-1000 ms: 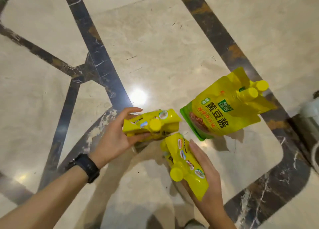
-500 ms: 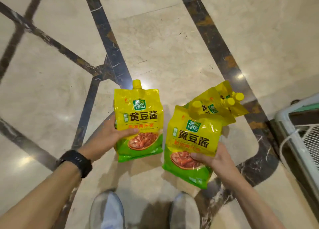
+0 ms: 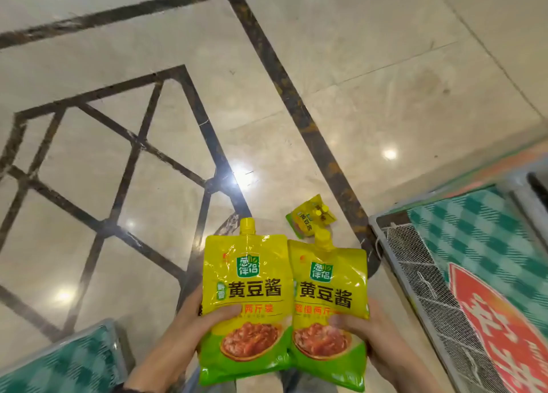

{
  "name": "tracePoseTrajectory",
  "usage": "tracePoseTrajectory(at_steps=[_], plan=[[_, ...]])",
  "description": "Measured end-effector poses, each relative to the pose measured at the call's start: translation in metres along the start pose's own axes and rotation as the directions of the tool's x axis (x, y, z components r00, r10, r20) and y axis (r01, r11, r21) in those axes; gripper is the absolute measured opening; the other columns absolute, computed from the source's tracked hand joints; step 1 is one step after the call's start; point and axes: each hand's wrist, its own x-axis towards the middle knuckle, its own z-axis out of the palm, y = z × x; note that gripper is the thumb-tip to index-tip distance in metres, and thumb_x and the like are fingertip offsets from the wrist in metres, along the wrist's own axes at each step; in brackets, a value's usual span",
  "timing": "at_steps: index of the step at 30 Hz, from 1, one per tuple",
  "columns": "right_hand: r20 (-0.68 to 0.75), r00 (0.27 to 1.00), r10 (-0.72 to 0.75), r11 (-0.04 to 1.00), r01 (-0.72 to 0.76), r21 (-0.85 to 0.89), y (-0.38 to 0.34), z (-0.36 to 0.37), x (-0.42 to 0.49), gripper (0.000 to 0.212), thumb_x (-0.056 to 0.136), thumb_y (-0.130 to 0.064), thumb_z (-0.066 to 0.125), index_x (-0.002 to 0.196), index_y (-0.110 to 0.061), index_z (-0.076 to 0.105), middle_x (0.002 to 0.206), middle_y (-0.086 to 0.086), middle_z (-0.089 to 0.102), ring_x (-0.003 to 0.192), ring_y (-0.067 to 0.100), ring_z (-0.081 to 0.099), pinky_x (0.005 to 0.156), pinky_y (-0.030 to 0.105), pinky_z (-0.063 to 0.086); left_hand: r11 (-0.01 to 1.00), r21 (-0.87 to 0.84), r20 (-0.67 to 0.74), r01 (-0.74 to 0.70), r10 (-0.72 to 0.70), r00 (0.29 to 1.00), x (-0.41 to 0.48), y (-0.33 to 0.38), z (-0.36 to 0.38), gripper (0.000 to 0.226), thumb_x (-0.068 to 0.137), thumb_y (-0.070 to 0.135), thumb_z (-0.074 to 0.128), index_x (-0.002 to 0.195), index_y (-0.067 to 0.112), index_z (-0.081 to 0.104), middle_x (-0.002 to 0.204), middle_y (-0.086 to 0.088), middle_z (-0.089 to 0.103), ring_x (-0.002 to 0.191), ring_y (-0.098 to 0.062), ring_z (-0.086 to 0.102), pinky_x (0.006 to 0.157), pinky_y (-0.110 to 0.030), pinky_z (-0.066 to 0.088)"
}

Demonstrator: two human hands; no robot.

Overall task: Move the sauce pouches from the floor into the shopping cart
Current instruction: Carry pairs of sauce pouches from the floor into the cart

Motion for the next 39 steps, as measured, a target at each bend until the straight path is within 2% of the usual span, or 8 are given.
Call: tracePoseTrajectory(at_steps=[4,9,11,16,20,26,32,39], plan=[[-0.143,0.983,-0.119,0.992,0.125,0.035,-0.055,0.036,-0.086,0.054,0.035,-0.016,0.087,0.087,-0.023,0.079,0.097,0.016,0.076,0.087,0.032,0.074,0.07,0.037,0.06,0.994,-0.013,0.158,-0.109,0.11,0.981,-0.076,0.06,0.016,0.105,0.036,0.042,0.101,0.13,0.025,0.056,0.119,-0.009,0.074,0.107,-0.031,0.072,0.093,-0.05,0.056],[-0.32,0.918,-0.232,0.947,0.288,0.14,-0.077,0.07,-0.174,0.052,0.056,0.0,0.073,0.105,-0.014,0.065,0.097,0.013,0.076,0.088,0.032,0.073,0.067,0.037,0.06,0.965,0.068,0.291,-0.252,0.222,0.93,-0.133,0.107,0.019,0.099,0.045,0.034,0.097,0.134,0.021,0.055,0.119,-0.006,0.074,0.108,-0.029,0.072,0.092,-0.046,0.057],[-0.324,0.911,-0.254,0.918,0.333,0.217,-0.076,0.083,-0.205,0.056,0.057,0.0,0.075,0.11,-0.012,0.061,0.098,0.013,0.076,0.085,0.028,0.074,0.065,0.034,0.06,0.963,0.104,0.377,-0.249,0.193,0.906,-0.146,0.123,0.021,0.096,0.047,0.029,0.095,0.134,0.017,0.055,0.119,-0.01,0.074,0.107,-0.033,0.072,0.094,-0.049,0.056],[-0.436,0.877,-0.203,0.878,0.36,0.316,-0.054,0.096,-0.26,0.104,0.035,-0.017,0.099,0.129,-0.009,0.054,0.116,0.022,0.07,0.102,0.041,0.069,0.074,0.045,0.059,0.943,0.198,0.553,-0.266,0.117,0.825,-0.169,0.148,0.049,0.09,0.048,0.022,0.089,0.132,0.016,0.055,0.117,-0.011,0.075,0.105,-0.035,0.072,0.088,-0.046,0.059],[-0.57,0.805,-0.164,0.841,0.416,0.346,-0.036,0.087,-0.311,0.102,0.031,-0.016,0.098,0.124,-0.007,0.057,0.114,0.025,0.069,0.1,0.046,0.068,0.08,0.054,0.058,0.937,0.227,0.646,-0.264,0.058,0.761,-0.185,0.149,0.084,0.103,0.037,0.027,0.098,0.13,0.014,0.056,0.116,-0.015,0.074,0.102,-0.038,0.072,0.081,-0.043,0.06],[-0.653,0.745,-0.136,0.804,0.468,0.366,-0.005,0.067,-0.372,0.106,0.026,-0.017,0.1,0.123,-0.006,0.059,0.116,0.028,0.067,0.103,0.05,0.065,0.097,0.066,0.044,0.933,0.272,0.746,-0.236,-0.049,0.664,-0.203,0.129,0.139,0.114,0.028,0.032,0.102,0.13,0.016,0.056,0.116,-0.015,0.074,0.104,-0.039,0.071,0.093,-0.055,0.055],[-0.659,0.726,-0.196,0.716,0.565,0.41,0.023,0.051,-0.42,0.082,0.018,-0.014,0.099,0.097,-0.009,0.077,0.107,0.027,0.071,0.089,0.045,0.071,0.065,0.05,0.06,0.911,0.297,0.807,-0.288,-0.078,0.585,-0.234,0.103,0.192,0.081,0.051,0.019,0.089,0.125,0.022,0.058,0.111,-0.007,0.077,0.099,-0.029,0.075,0.082,-0.042,0.058],[-0.772,0.608,-0.186,0.568,0.707,0.42,0.12,0.023,-0.506,0.094,0.028,-0.016,0.099,0.116,-0.004,0.066,0.115,0.029,0.067,0.098,0.048,0.068,0.072,0.051,0.06,0.796,0.462,0.834,-0.391,-0.24,0.497,-0.298,0.036,0.284,0.09,0.049,0.022,0.091,0.131,0.023,0.053,0.118,-0.009,0.074,0.105,-0.033,0.072,0.091,-0.051,0.056]])
